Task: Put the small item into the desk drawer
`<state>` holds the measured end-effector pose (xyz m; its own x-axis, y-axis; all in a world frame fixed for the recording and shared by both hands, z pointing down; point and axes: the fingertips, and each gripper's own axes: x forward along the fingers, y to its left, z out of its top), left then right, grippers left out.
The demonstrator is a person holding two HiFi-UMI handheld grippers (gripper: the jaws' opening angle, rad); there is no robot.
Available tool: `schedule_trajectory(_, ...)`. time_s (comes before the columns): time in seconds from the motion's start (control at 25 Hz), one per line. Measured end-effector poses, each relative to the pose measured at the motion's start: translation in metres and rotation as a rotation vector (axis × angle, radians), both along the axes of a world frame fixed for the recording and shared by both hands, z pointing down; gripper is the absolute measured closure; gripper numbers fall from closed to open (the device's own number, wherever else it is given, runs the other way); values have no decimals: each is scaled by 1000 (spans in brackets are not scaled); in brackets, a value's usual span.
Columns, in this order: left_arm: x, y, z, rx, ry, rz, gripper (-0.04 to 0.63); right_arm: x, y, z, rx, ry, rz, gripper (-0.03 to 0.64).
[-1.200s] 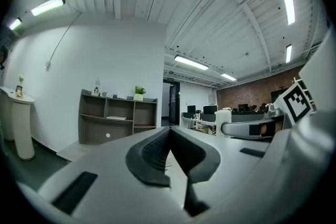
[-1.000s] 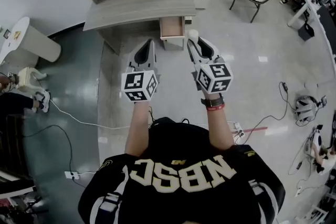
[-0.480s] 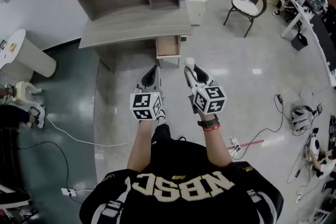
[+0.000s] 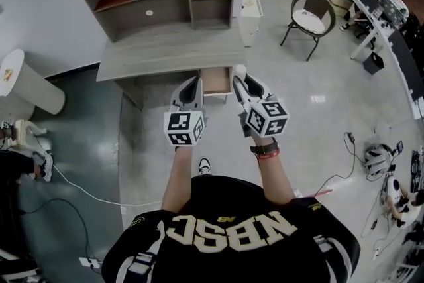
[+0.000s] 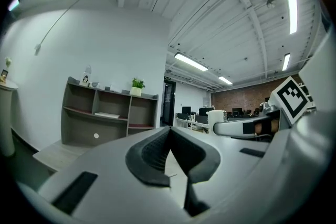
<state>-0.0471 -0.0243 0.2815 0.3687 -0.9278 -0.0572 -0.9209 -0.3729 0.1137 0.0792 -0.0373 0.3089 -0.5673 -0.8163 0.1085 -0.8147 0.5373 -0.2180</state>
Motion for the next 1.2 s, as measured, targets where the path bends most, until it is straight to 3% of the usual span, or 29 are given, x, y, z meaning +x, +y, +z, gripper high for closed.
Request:
schedule_trajectory(0.24,-22,-54,9,-9,-16,44,583,-40,-47,4,6,6,-4,486)
schedule_trajectory(0.48,-24,-83,33,-44,-42,84,583,-52,-76,28,-39,-11,17,486)
schedule_trajectory(0.84,-18,-129,82,-154,-40,89,583,-52,-132,68,-127,-1,-16,486)
schedule_trajectory(1.0,-24,-140,106,-213,-17,82,583,-63,-144,96,-205,43,-83,485)
schedule_trajectory(1.2,-29,-149,134,-277,-13,72,583,-69,-155,119,-230,49,-104,485)
